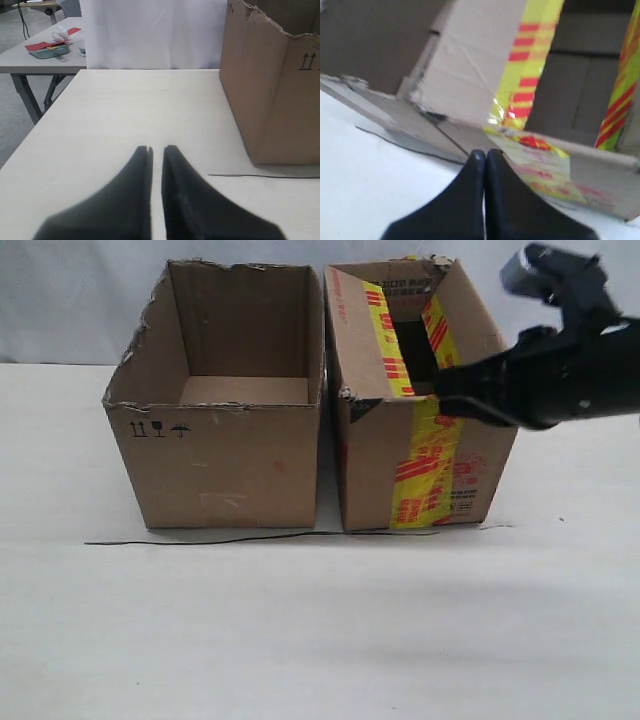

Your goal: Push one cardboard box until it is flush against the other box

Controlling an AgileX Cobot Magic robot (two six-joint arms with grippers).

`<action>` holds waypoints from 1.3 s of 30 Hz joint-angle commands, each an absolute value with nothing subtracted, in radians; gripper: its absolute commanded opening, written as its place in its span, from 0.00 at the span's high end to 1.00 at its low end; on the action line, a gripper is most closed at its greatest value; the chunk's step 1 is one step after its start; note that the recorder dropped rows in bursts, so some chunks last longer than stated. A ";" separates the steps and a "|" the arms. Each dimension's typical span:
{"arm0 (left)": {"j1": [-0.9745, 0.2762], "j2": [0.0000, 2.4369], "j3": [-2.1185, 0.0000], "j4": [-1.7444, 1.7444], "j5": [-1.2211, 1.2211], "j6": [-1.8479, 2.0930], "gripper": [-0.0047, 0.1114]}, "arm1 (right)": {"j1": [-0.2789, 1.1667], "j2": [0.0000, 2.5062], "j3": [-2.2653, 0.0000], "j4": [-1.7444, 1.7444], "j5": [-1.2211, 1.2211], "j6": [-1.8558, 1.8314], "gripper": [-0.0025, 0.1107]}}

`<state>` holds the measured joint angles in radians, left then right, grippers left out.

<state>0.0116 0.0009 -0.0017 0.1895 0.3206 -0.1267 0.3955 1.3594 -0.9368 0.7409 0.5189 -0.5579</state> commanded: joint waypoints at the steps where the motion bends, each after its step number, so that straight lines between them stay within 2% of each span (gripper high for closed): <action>1: 0.011 0.000 0.000 0.194 0.304 -0.132 0.96 | 0.368 1.183 -1.005 0.540 0.514 -0.489 0.98; 3: 0.011 0.000 0.000 0.194 0.304 -0.132 0.96 | 0.277 1.195 -1.054 0.363 0.508 -0.293 0.98; 5: 0.011 0.000 0.000 0.194 0.304 -0.132 0.96 | 0.141 1.295 -1.091 0.330 0.528 -0.269 0.98; 10: 0.011 0.000 0.000 0.194 0.304 -0.132 0.96 | 0.055 1.515 -1.128 0.363 0.532 -0.295 0.98; 15: 0.011 0.000 0.000 0.194 0.304 -0.132 0.96 | 0.055 1.661 -1.181 0.395 0.543 -0.322 0.98; 21: 0.011 0.000 0.000 0.194 0.304 -0.132 0.96 | 0.050 1.801 -1.246 0.645 0.594 -0.508 0.98; 29: 0.011 0.000 0.000 0.194 0.304 -0.132 0.96 | -0.068 1.937 -1.278 1.118 0.794 -0.839 0.98; 39: 0.011 0.000 0.000 0.194 0.304 -0.132 0.96 | -0.103 2.054 -1.278 1.360 0.968 -1.008 0.98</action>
<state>0.0116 0.0009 -0.0017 0.1895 0.3206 -0.1267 -0.1027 2.0314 -1.2723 1.2878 0.9053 -0.9487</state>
